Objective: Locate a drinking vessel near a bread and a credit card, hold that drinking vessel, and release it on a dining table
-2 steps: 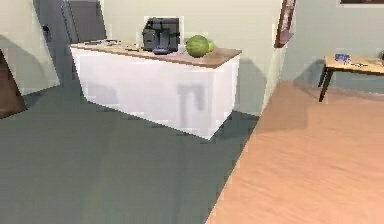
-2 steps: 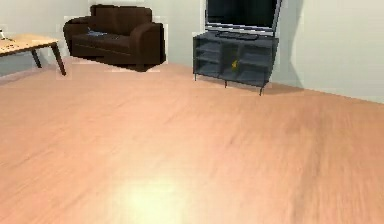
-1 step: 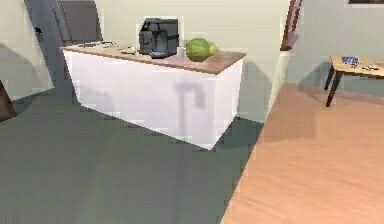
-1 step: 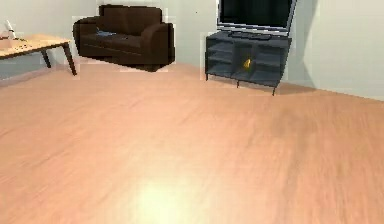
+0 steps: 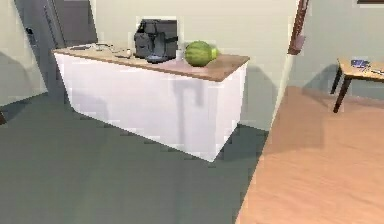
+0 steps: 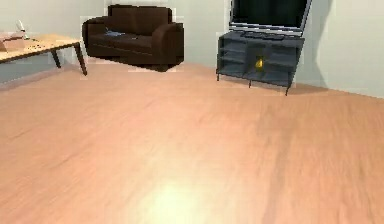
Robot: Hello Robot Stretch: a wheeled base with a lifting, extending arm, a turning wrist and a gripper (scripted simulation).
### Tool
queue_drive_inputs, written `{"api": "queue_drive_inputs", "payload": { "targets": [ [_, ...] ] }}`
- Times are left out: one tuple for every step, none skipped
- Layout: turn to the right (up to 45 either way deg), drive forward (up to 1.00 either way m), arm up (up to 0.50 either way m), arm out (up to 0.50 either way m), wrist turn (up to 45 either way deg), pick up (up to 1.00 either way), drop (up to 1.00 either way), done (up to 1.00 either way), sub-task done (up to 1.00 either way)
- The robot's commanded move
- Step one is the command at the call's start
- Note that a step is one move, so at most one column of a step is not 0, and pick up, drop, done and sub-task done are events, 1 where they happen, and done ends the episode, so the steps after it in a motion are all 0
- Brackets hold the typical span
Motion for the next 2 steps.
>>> {"api": "queue_drive_inputs", "payload": {
  "targets": [
    [18.0,0.00,0.00,0.00,0.0,0.00,0.00,0.00,0.00],
    [0.0,1.00,0.00,0.00,0.0,0.00,0.00,0.00,0.00]
  ]
}}
